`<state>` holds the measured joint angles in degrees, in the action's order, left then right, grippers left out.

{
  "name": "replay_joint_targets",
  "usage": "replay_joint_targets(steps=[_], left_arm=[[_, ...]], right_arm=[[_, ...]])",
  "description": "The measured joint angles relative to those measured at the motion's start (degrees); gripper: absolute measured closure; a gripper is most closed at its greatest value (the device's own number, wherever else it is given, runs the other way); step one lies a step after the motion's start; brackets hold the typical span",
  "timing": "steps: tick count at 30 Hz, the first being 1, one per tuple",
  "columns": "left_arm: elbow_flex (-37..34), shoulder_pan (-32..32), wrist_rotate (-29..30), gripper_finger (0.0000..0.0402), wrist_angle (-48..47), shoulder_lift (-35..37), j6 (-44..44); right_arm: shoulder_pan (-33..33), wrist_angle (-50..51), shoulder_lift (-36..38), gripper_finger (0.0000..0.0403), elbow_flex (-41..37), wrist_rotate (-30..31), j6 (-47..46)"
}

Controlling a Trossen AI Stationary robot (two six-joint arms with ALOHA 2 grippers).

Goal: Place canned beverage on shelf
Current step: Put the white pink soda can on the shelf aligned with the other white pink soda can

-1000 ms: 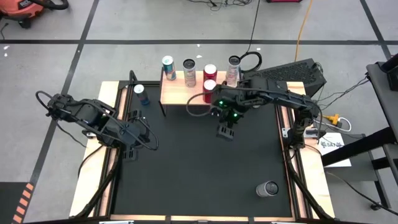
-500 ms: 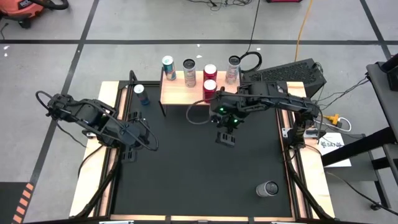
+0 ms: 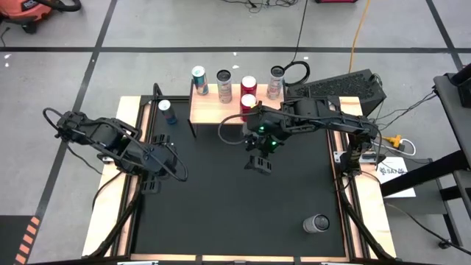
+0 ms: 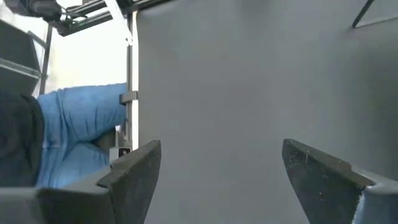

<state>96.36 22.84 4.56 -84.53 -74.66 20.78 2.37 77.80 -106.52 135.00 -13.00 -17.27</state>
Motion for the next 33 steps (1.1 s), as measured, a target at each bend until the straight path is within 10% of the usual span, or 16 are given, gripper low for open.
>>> replay_joint_targets(steps=[33], left_arm=[[0.00, 6.81, 9.20, 0.0402, -1.91, -2.75, 1.40]], right_arm=[[5.85, 12.18, -4.42, 0.0087, -0.44, 7.03, -8.50]])
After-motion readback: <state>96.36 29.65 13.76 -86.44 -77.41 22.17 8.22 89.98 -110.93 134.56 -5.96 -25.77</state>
